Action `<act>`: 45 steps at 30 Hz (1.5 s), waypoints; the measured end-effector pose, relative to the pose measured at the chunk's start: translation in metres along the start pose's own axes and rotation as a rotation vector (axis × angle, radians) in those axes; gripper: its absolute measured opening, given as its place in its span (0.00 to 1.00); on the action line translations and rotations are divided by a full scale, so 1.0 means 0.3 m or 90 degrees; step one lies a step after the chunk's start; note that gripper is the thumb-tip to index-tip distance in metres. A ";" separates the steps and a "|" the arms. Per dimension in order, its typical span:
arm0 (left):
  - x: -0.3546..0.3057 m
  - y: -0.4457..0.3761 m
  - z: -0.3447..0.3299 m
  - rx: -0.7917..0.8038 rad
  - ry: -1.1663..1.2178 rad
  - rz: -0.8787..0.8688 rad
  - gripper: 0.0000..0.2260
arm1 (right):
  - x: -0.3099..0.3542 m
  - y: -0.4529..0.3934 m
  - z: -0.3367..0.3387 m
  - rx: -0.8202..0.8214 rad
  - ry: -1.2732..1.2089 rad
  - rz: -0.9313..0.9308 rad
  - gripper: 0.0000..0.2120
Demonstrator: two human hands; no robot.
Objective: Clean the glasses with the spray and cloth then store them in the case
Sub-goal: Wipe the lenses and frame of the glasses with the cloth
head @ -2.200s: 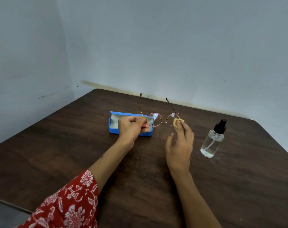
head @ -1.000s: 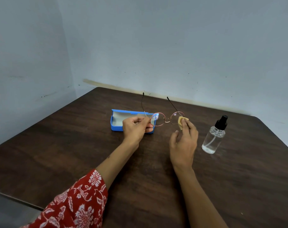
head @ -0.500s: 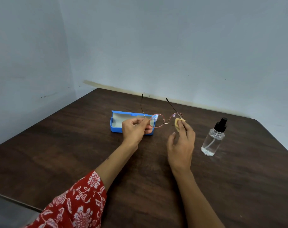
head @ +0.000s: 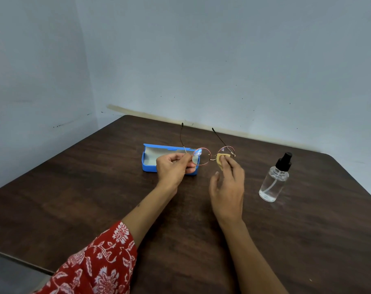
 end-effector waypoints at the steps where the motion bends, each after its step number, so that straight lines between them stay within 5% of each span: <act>1: -0.002 0.000 0.002 -0.001 0.003 -0.001 0.03 | 0.007 0.003 -0.006 0.008 0.001 0.013 0.20; 8: -0.007 0.002 0.002 -0.003 -0.005 -0.001 0.03 | -0.035 -0.009 0.013 -0.029 -0.012 -0.058 0.23; 14: -0.010 0.005 0.003 -0.006 0.001 0.008 0.02 | 0.038 0.011 -0.022 0.034 0.041 0.073 0.19; 22: -0.016 0.009 -0.003 0.006 -0.010 0.006 0.05 | -0.032 -0.019 0.018 -0.035 0.014 -0.037 0.24; 28: -0.020 0.011 0.003 0.009 -0.015 0.011 0.04 | 0.039 0.002 -0.011 0.011 0.045 0.097 0.20; 34: -0.017 0.010 0.001 0.011 -0.031 0.015 0.04 | -0.030 -0.025 0.030 -0.051 0.007 -0.025 0.24; 41: -0.023 0.011 0.002 0.009 -0.025 0.019 0.05 | 0.034 -0.005 0.001 0.001 0.032 0.082 0.20; 45: -0.024 0.008 0.005 0.013 -0.035 0.017 0.04 | -0.019 -0.016 0.018 -0.039 -0.007 -0.022 0.22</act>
Point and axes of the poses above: each hand's wrist, its own y-axis away from the middle knuckle, its own z-axis out of the back of the hand, x = y × z, the point moved 5 cm from there along -y, towards the middle knuckle, and after that the axes turned 7 degrees about -z, right-handed, at the moved point
